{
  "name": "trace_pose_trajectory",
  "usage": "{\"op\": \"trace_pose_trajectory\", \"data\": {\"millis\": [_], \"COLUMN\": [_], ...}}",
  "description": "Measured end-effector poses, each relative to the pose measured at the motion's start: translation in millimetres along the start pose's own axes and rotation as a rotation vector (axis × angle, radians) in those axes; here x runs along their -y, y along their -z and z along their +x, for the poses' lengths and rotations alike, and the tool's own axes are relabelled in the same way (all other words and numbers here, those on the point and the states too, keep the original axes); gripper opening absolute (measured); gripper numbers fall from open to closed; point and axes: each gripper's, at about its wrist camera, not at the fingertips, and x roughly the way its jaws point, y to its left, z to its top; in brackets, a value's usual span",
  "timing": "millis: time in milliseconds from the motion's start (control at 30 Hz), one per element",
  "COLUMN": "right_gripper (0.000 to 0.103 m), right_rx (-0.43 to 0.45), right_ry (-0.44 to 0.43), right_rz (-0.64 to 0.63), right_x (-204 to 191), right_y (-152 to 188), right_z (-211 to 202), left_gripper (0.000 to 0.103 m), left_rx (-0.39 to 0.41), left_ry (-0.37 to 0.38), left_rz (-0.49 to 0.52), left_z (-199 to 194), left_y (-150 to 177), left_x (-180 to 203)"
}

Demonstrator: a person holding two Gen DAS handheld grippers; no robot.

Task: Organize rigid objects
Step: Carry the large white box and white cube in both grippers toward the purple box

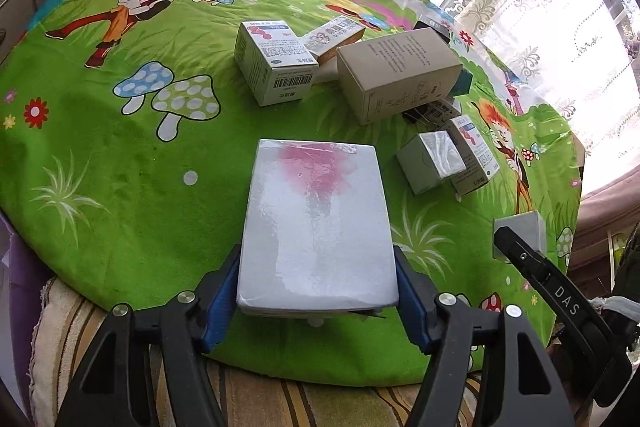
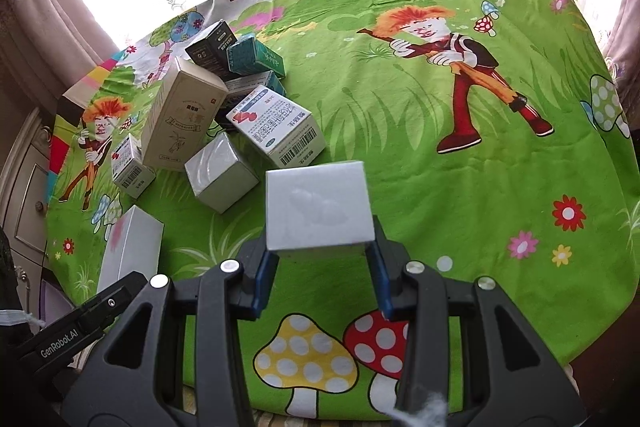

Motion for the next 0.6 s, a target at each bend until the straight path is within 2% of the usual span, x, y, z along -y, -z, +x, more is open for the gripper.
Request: {"op": "trace_pose_trajectory", "data": {"millis": [200, 600], "right_gripper": [0.045, 0.045], "right_rx": [0.011, 0.024], "right_ry": [-0.006, -0.076], "right_rz": [-0.043, -0.210], "right_x": [-17.3, -86.0], "right_y": [6.8, 24.6], "right_z": [-9.1, -35.1], "left_gripper": [0.068, 0.068], "left_rx": [0.029, 0.117], "left_ry": [0.023, 0.068], "left_rz": [-0.026, -0.085], "left_z": [-10.7, -51.6], "left_y": [2.0, 16.7], "left_x": [-11.4, -47.0]}}
